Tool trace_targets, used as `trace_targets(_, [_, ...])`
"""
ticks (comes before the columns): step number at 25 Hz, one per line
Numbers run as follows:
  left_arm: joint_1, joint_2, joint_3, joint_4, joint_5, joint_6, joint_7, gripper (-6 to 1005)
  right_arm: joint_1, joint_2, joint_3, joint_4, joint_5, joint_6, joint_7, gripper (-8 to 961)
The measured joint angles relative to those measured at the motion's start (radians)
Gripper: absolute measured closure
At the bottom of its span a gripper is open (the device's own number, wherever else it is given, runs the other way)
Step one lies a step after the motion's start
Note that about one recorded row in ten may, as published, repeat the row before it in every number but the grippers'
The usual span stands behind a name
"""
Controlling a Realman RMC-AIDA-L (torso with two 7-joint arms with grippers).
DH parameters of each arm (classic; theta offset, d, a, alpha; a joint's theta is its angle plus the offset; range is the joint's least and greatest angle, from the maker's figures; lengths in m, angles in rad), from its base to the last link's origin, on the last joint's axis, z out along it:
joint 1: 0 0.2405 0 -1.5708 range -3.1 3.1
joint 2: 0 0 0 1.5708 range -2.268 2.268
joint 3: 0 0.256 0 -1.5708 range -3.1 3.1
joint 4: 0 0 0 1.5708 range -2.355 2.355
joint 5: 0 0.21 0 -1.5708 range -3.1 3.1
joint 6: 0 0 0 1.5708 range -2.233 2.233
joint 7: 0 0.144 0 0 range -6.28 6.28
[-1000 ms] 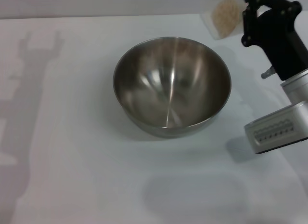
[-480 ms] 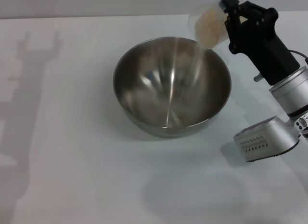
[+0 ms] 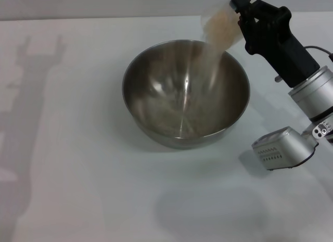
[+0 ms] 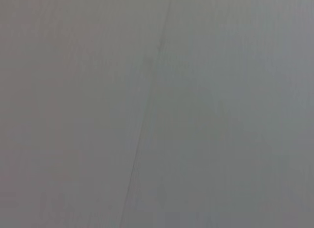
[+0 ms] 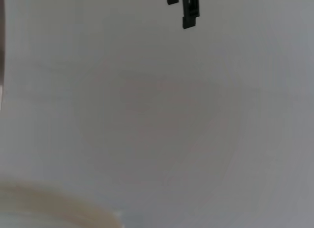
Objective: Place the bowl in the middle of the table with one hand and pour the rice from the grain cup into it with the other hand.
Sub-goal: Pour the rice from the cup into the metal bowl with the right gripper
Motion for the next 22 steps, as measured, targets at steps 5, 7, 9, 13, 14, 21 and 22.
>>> trace_targets(5, [0.000,0.000,0.000,-0.001,0.000,0.000,0.000,155,0.014,0.000,-0.010,-0.022,-0.016,0.002,-0.007,940])
trace_targets(7, [0.000,0.000,0.000,-0.001,0.000,0.000,0.000,155,0.020,0.001,-0.011,-0.026,-0.022,0.002,-0.007,940])
trace_targets(9, [0.000,0.000,0.000,-0.001,0.000,0.000,0.000,155,0.027,0.001,-0.011,-0.030,-0.029,0.003,-0.008,940])
trace_targets(13, [0.000,0.000,0.000,-0.003,0.000,-0.001,-0.001,155,0.038,0.001,-0.011,-0.048,-0.057,0.006,-0.012,939])
trace_targets(14, [0.000,0.000,0.000,-0.003,0.000,-0.001,-0.001,155,0.041,0.001,-0.011,-0.049,-0.063,0.008,-0.017,939])
trace_targets(21, [0.000,0.000,0.000,-0.003,0.000,0.000,-0.010,156,0.059,0.001,-0.013,-0.074,-0.133,0.015,-0.096,939])
trace_targets(22, [0.000,0.000,0.000,-0.003,0.000,0.000,-0.010,156,0.059,0.001,-0.013,-0.074,-0.133,0.015,-0.096,939])
